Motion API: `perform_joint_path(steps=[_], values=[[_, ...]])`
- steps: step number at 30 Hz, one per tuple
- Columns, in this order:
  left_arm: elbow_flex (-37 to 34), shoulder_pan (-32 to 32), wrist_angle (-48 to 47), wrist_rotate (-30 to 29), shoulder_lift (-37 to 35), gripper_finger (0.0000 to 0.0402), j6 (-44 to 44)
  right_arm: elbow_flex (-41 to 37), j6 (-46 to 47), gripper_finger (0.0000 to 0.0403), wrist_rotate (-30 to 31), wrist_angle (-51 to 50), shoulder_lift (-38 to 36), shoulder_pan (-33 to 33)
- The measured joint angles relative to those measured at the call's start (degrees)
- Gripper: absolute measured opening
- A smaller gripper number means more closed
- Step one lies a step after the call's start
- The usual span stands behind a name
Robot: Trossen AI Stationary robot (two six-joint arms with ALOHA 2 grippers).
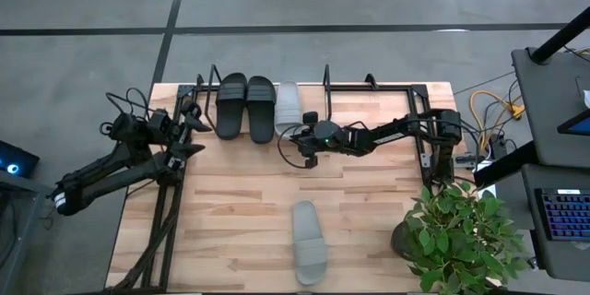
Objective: Pick and place slides into the shelf
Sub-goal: Put the left gray slide on the shelf, then put the gray slide on the shelf
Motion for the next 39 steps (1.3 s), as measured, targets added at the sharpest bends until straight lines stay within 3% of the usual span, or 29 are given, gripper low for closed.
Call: perform_joint_path(steps=[5, 18, 26, 34, 39], values=[[0.0, 0.0, 0.0, 0.0, 0.0, 0.0211, 0.0, 0.0, 1.0, 0.0018, 0.0, 0.0, 0.0, 0.0], [0.0, 0.0, 0.0, 0.0, 0.0, 0.0211, 0.0, 0.0, 4.0, 0.0097, -0.2, 0.0, 0.0, 0.1], [0.0, 0.0, 0.0, 0.0, 0.0, 0.0211, 0.0, 0.0, 4.1, 0.0093, 0.2, 0.3, -1.6, 0.9], [0.0, 0.0, 0.0, 0.0, 0.0, 0.0211, 0.0, 0.0, 4.4, 0.0076, 0.2, 0.3, -10.2, 4.0], [0.0, 0.0, -0.1, 0.0, 0.0, 0.0211, 0.0, 0.0, 10.3, 0.0071, -0.2, -0.6, -15.5, 5.7]])
